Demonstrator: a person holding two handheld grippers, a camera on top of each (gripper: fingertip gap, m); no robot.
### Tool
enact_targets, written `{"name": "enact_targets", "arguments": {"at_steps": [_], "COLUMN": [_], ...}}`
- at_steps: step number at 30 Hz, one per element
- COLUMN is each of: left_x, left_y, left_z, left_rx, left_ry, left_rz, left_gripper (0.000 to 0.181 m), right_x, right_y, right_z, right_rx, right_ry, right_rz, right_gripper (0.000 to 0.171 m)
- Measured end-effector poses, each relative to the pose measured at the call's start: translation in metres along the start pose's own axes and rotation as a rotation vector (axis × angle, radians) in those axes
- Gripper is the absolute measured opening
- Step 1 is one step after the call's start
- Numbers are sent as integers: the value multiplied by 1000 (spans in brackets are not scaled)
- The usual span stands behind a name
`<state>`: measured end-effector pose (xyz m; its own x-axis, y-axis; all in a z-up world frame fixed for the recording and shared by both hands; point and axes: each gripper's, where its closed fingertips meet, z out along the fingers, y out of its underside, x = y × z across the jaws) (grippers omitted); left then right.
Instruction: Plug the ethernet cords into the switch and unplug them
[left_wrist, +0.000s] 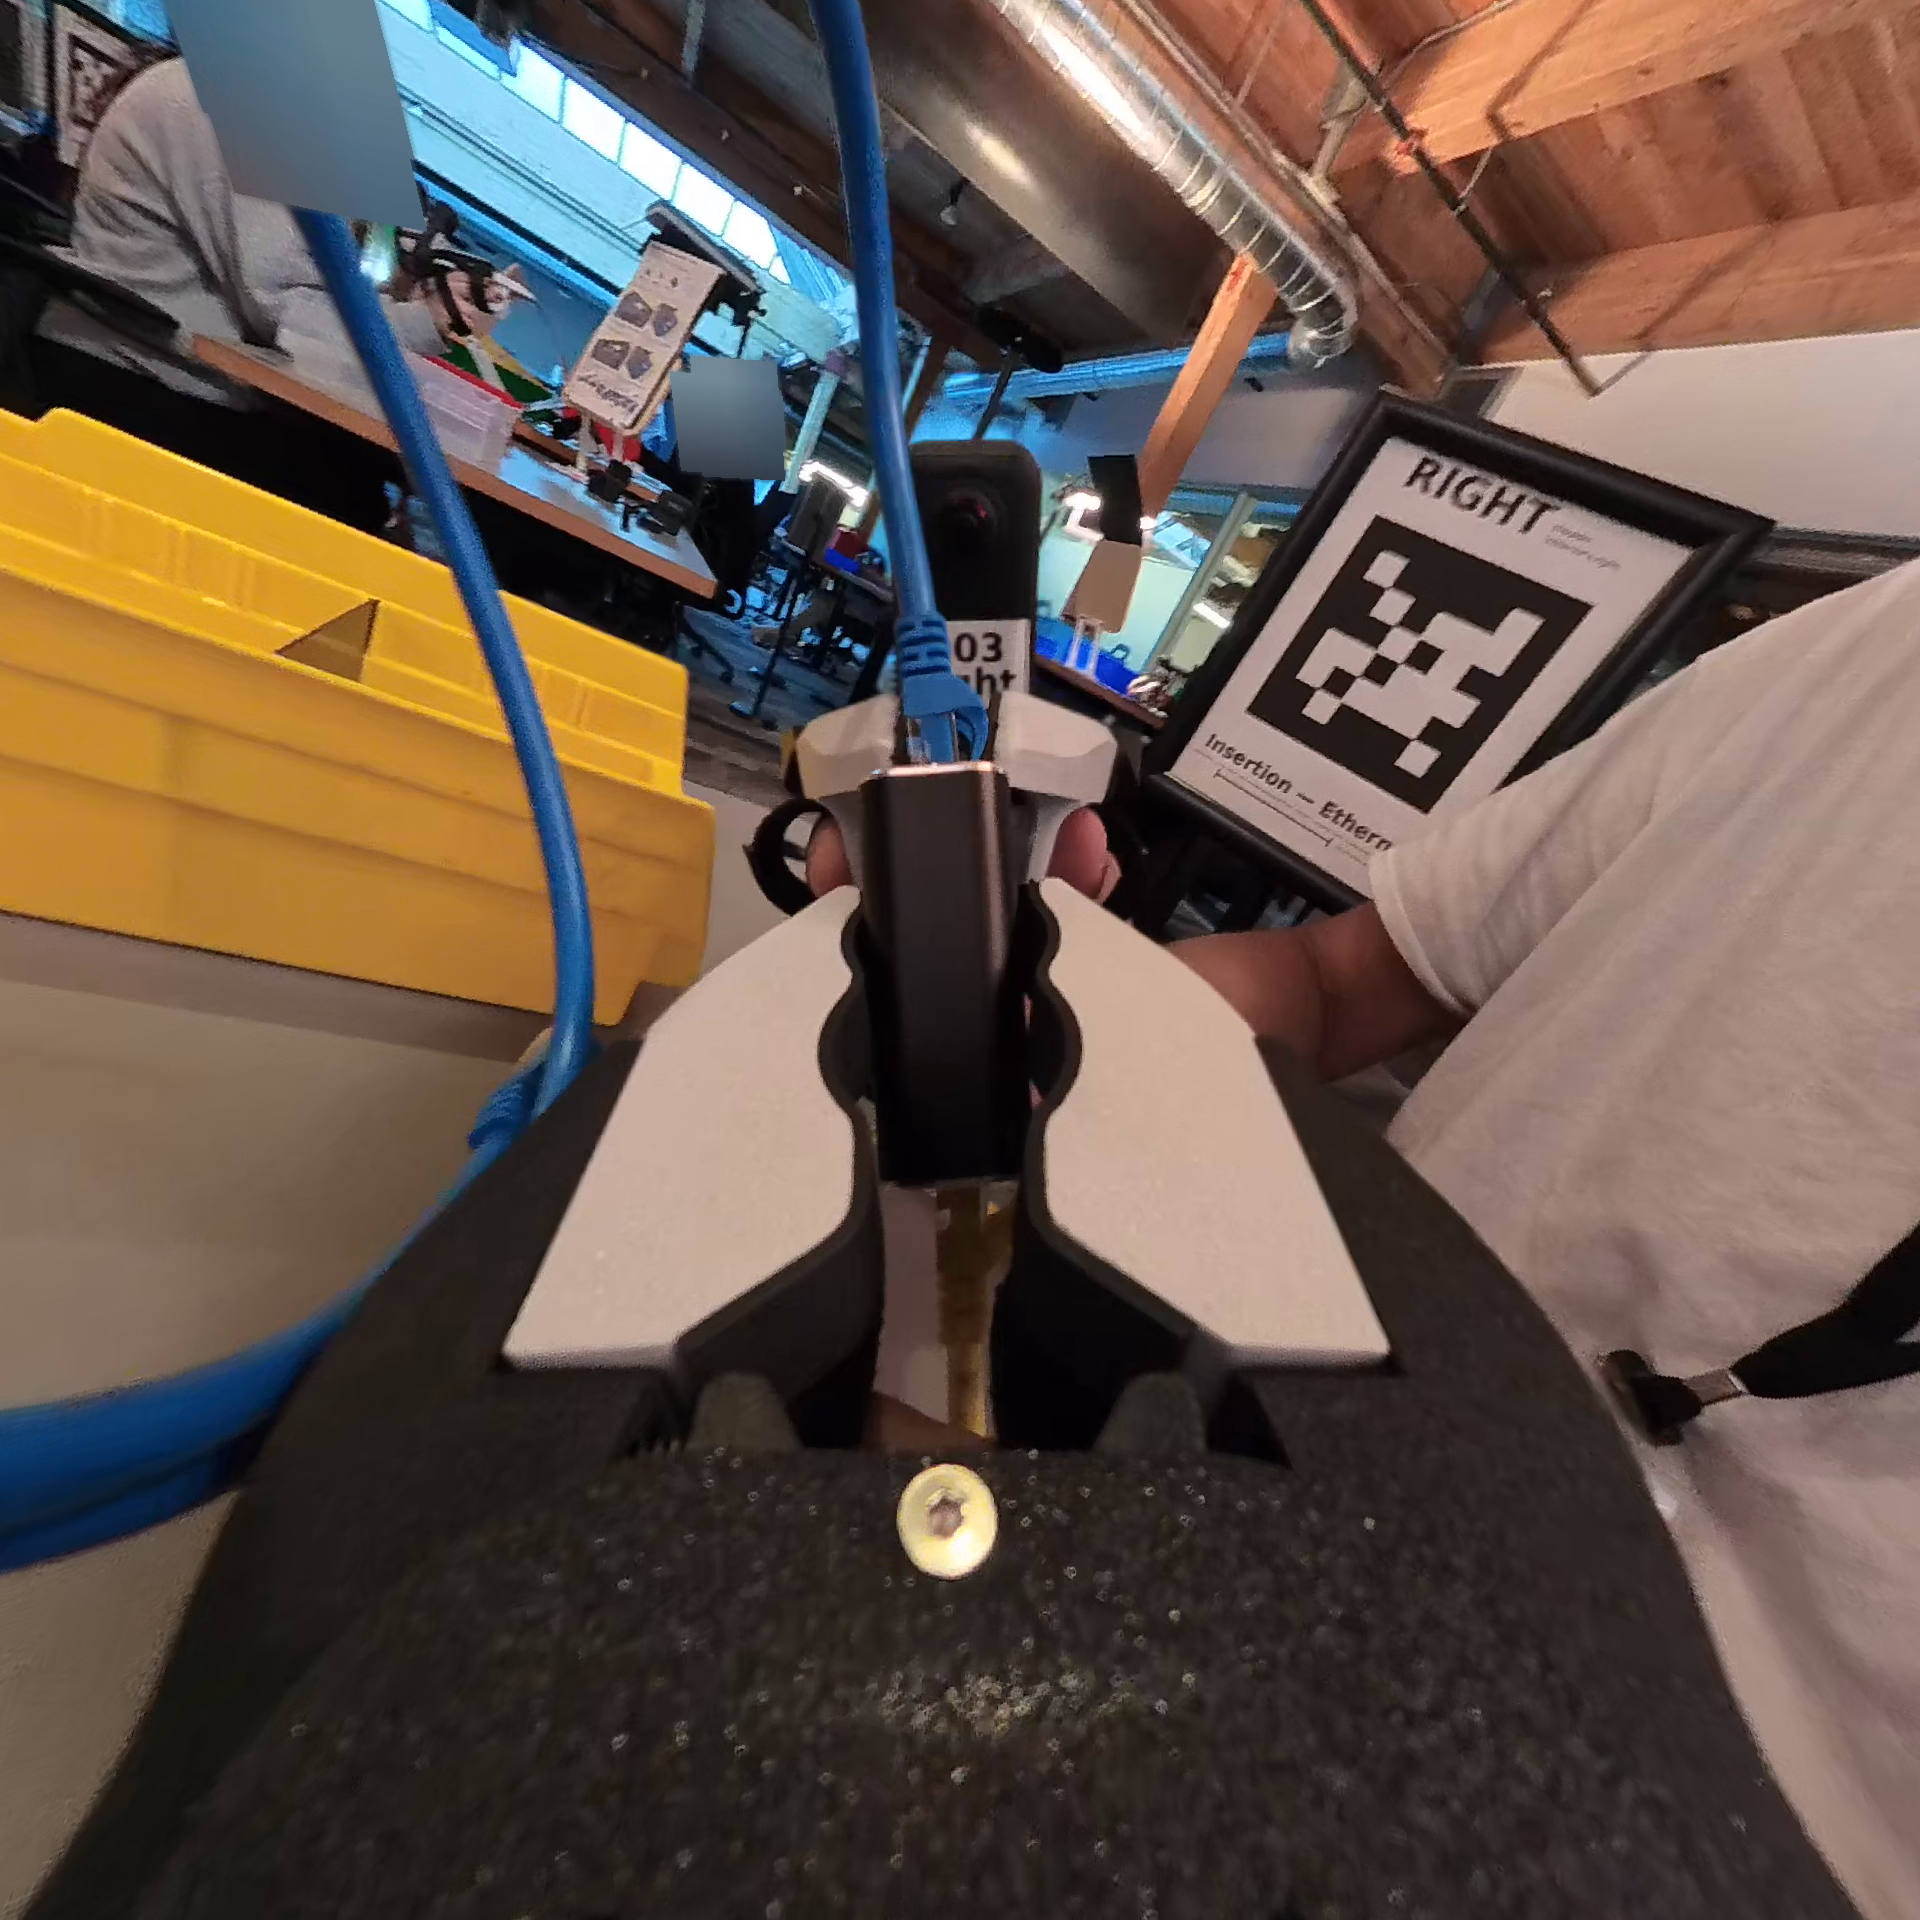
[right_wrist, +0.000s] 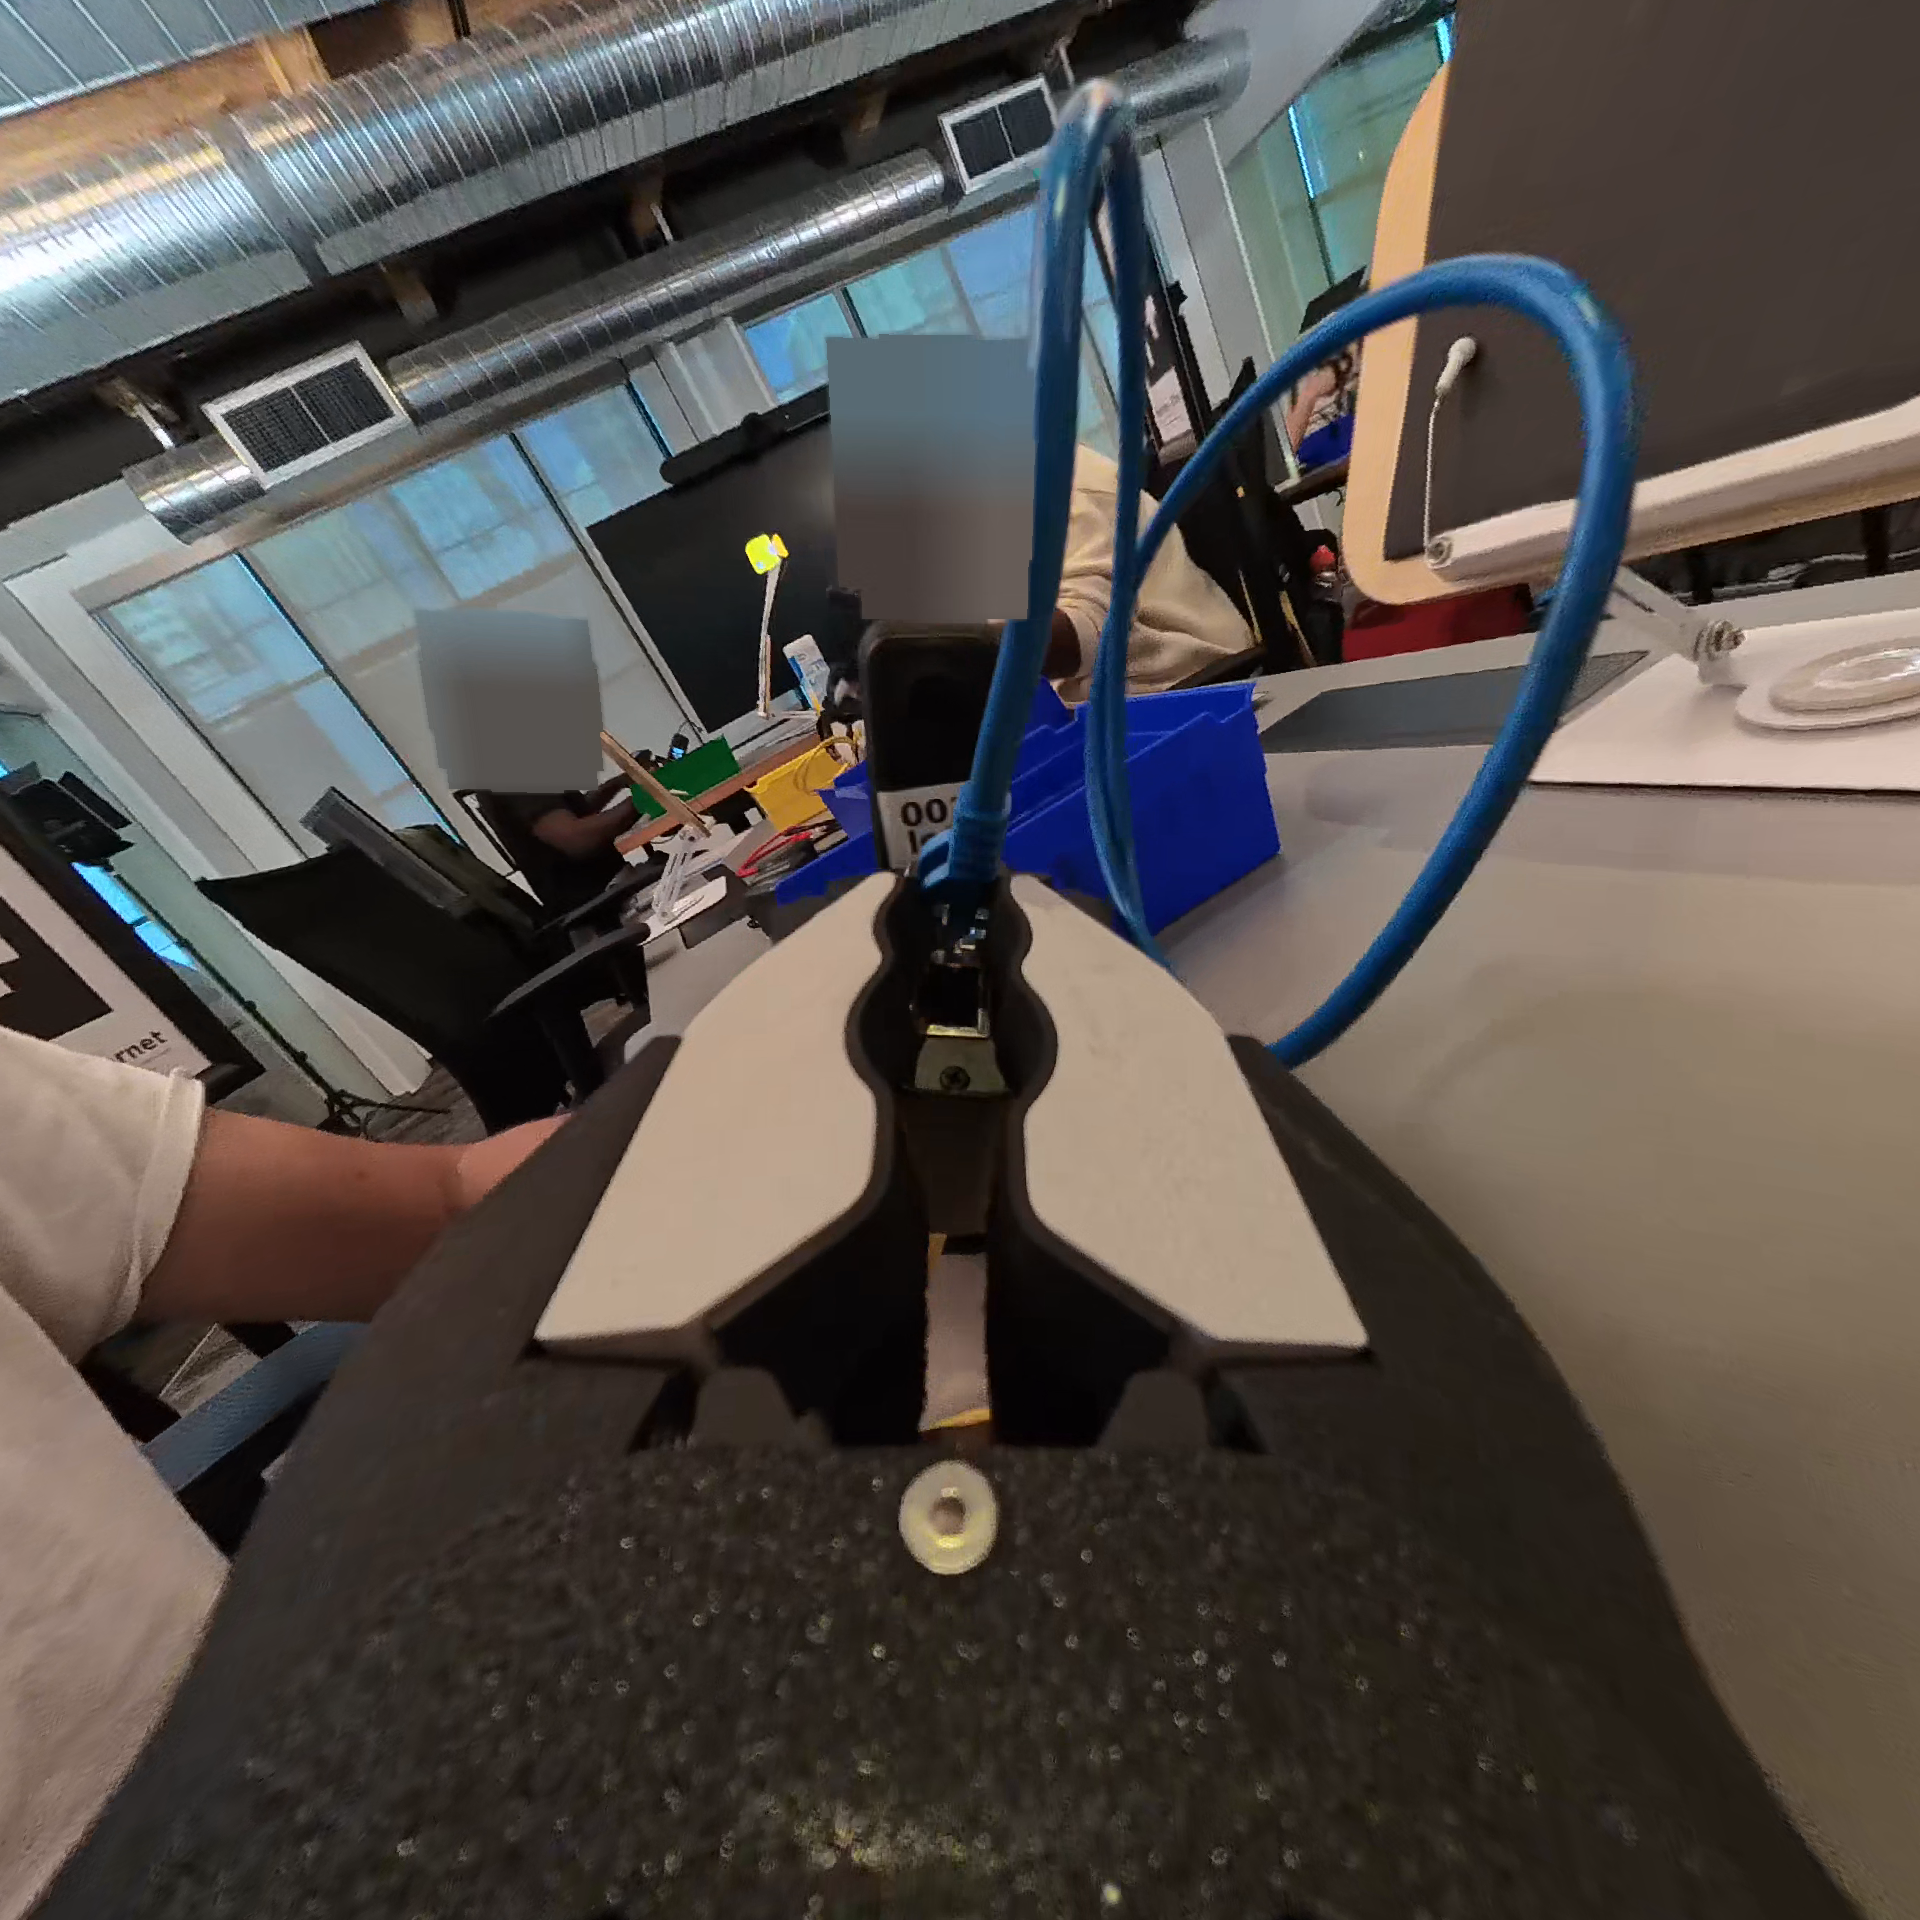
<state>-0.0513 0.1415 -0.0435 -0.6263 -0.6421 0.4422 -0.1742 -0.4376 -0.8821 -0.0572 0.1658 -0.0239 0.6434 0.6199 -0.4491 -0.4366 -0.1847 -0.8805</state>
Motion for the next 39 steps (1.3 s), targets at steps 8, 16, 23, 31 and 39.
{"name": "enact_targets", "arguments": {"at_steps": [8, 16, 23, 31, 39], "left_x": [-1, -9, -19, -18, -19], "left_y": [39, 13, 21, 27, 27], "left_z": [-1, -12, -12, -8, -10], "left_rx": [-167, -60, -83, -104, -115], "left_ry": [-25, -73, -110, -102, -113], "left_rz": [47, 61, 38, 24, 34], "left_gripper": [25, 25, 25, 24, 24], "right_x": [14, 1, -3, 96, 119], "right_y": [-64, -105, -134, -51, -20], "right_z": [-29, -57, -145, -221, -223], "right_rx": [181, -6, -50, 85, 322], "right_ry": [51, 175, 369, 551, 681], "right_rz": [-55, -186, 40, 526, 668], "right_gripper": [13, 13, 13, 13, 14]}}
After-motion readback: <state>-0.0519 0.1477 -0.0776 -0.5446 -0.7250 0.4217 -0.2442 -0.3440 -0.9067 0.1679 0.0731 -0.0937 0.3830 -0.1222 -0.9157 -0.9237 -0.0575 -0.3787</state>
